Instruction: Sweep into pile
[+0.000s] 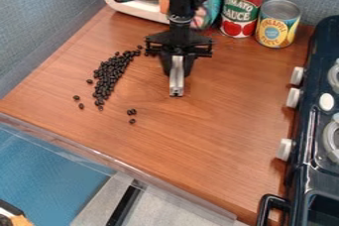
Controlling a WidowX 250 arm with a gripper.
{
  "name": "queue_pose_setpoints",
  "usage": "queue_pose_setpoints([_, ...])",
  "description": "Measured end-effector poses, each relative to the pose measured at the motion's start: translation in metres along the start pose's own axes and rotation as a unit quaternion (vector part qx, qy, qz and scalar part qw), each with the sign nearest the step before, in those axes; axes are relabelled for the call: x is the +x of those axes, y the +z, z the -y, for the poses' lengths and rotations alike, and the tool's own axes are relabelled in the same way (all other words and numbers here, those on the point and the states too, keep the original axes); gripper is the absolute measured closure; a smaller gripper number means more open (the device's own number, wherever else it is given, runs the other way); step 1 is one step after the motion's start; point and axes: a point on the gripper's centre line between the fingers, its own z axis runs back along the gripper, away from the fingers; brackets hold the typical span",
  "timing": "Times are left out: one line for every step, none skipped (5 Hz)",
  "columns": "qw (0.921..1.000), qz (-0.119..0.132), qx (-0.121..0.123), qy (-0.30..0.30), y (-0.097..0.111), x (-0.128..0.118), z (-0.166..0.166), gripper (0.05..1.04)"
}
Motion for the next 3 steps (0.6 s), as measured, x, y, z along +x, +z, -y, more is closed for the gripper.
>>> queue_pose_setpoints([1.0000, 0.001, -0.001, 0.002, 0.000, 0.000, -0.003, 0.710])
queue_pose_setpoints([0.9998, -0.004, 0.003, 0.017, -0.001, 0.000, -0.016, 0.710])
queue_pose_setpoints([0.9995, -0.006, 0.005, 0.029, -0.002, 0.001, -0.025, 0.710])
